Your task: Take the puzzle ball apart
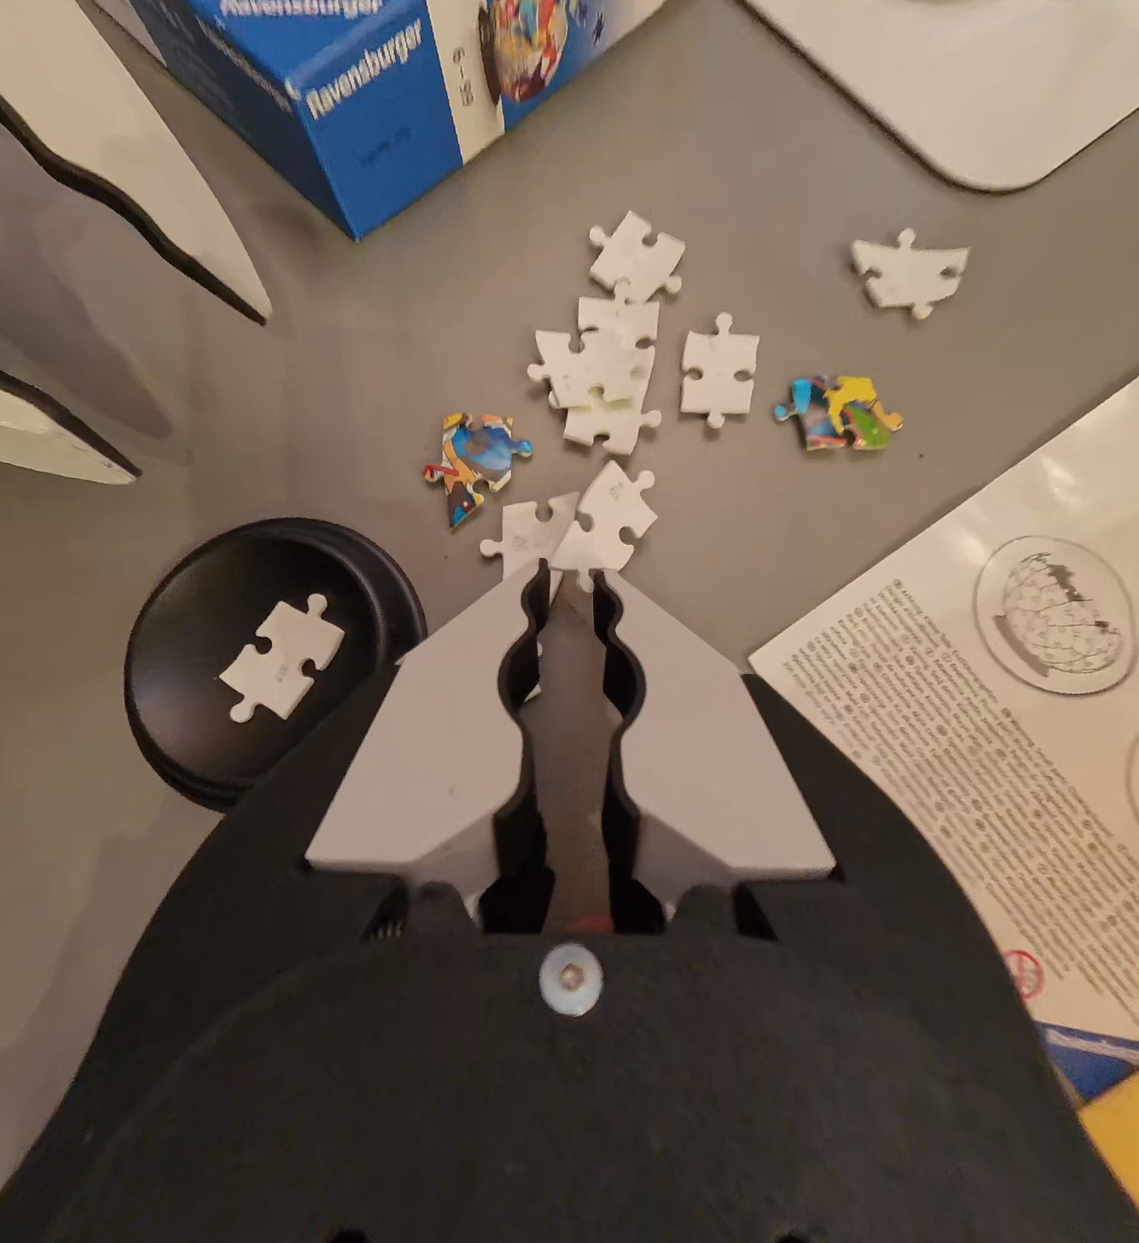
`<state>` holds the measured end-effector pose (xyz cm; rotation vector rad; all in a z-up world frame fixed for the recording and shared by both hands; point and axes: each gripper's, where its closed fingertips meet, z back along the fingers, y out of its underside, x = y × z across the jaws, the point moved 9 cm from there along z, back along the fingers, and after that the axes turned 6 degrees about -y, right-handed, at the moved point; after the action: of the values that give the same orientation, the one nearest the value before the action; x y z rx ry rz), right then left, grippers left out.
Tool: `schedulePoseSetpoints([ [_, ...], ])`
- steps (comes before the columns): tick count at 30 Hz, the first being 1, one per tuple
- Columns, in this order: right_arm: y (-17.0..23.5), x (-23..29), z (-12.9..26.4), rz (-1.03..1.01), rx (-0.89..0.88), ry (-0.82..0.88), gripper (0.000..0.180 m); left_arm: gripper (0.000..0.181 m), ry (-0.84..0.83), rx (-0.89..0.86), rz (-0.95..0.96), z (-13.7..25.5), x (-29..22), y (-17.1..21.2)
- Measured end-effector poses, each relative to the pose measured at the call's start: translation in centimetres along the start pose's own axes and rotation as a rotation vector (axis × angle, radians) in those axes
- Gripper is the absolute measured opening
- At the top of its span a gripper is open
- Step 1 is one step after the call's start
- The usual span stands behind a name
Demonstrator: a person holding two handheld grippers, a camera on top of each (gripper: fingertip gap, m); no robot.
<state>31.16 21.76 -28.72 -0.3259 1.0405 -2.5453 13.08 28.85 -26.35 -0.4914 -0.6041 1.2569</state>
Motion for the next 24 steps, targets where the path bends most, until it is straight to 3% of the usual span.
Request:
schedulePoseSetpoints([
  [5,-2.4,-0.1,6.1,0.062,-0.131,0.124,0.010,0.049,-0.014,0.001,0.009,0.4,0.4,0.3],
  [10,-1.0,-5.0,16.9,-0.012,-0.201,0.475,0.012,0.049,-0.023,0.000,0.020,0.8,0.7,0.5],
  [12,1.7,-8.1,19.2,-0.096,-0.133,0.593,0.040,0.049,-0.020,-0.003,0.021,0.9,0.6,0.5],
  [13,2.8,-9.2,19.8,-0.129,-0.112,0.610,0.043,0.049,-0.020,-0.003,0.021,0.9,0.5,0.5],
  [17,3.4,-7.7,19.8,-0.086,-0.112,0.581,0.050,0.049,-0.011,0.008,0.041,0.8,0.3,0.6],
  [21,0.4,-0.3,13.9,0.070,-0.169,0.124,0.045,0.048,0.008,-0.009,0.065,0.8,0.2,0.6],
  [24,0.8,1.9,7.8,0.126,-0.037,-0.029,0.051,0.048,0.007,-0.002,0.053,0.7,0.0,0.6],
])
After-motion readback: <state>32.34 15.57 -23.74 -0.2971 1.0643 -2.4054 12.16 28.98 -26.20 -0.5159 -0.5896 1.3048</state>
